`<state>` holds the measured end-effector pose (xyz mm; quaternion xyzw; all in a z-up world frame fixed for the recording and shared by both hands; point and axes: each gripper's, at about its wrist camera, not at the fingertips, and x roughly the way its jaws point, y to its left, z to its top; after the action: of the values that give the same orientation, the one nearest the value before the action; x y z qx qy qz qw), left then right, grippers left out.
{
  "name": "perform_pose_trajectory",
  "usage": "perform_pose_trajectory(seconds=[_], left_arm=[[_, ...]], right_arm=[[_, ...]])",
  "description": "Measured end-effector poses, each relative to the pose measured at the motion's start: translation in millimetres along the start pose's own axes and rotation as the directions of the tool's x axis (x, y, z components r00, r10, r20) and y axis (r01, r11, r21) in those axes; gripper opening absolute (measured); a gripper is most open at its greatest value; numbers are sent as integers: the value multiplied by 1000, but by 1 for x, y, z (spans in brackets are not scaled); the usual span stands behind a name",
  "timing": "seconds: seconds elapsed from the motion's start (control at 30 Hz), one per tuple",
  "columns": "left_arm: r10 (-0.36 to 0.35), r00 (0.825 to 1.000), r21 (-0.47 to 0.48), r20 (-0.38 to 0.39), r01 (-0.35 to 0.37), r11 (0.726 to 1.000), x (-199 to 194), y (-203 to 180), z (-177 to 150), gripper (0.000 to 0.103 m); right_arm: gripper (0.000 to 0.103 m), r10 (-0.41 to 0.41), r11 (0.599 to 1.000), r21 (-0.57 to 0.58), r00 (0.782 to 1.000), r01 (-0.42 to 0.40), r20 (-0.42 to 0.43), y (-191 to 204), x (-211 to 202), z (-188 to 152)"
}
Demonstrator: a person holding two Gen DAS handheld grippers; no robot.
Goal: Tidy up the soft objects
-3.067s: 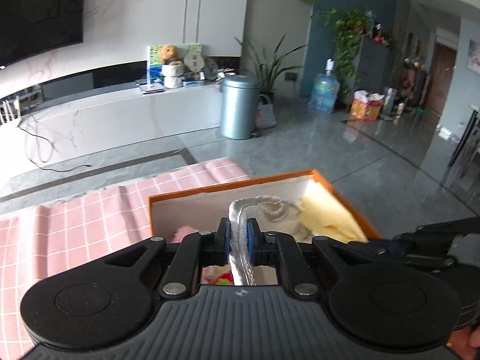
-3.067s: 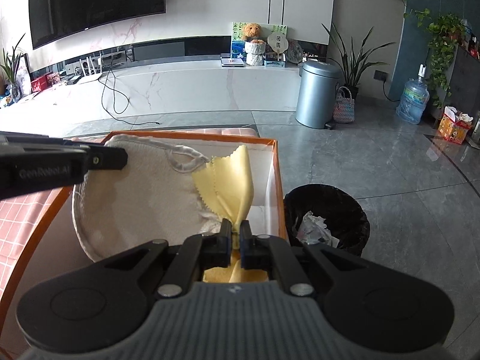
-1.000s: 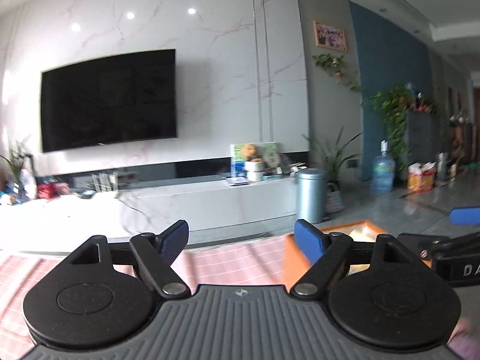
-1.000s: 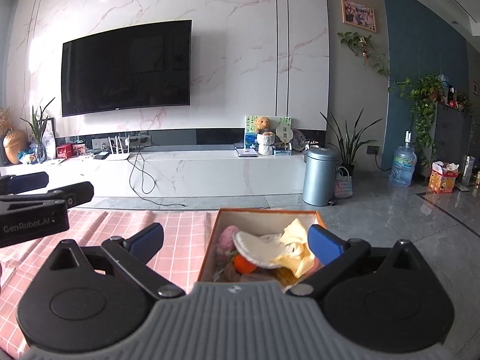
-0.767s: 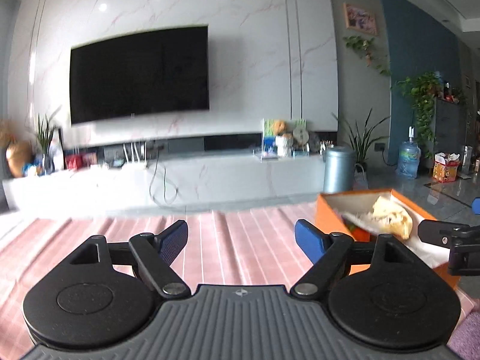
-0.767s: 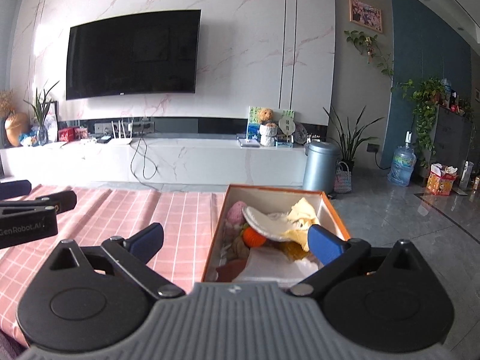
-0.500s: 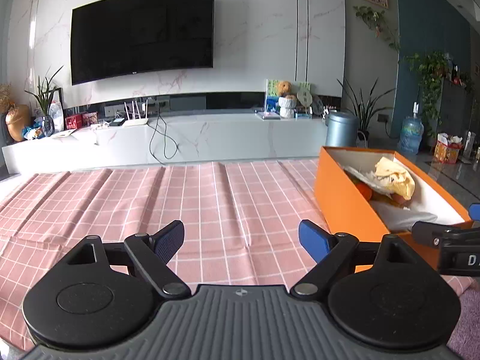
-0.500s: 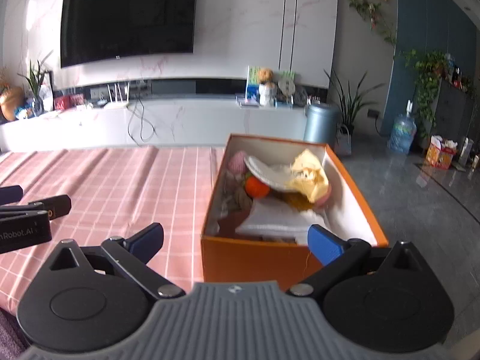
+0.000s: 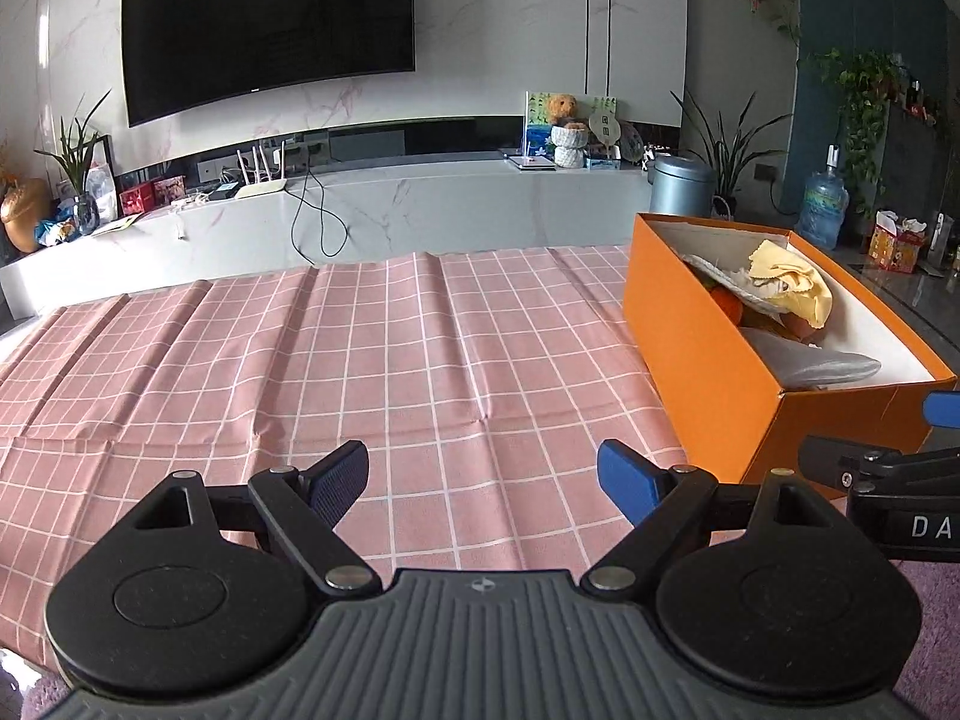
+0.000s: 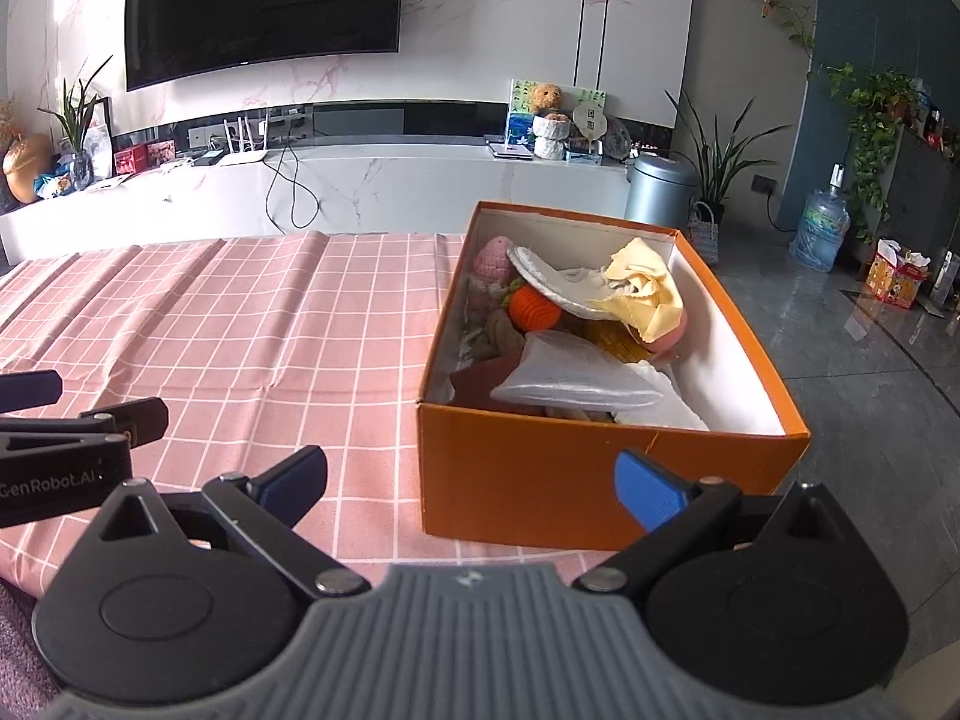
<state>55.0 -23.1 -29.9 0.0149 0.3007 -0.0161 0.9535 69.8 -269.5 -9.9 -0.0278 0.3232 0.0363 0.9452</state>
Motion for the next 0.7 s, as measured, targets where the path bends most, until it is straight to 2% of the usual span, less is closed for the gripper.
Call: perform_pose_trajectory(seconds=[0.7], left_arm=[[17,1000,5,14,-17,1000,-5,1,4,101]], right_arm=[[100,1,1000,-5,1000,-1,-4,0,1,1]])
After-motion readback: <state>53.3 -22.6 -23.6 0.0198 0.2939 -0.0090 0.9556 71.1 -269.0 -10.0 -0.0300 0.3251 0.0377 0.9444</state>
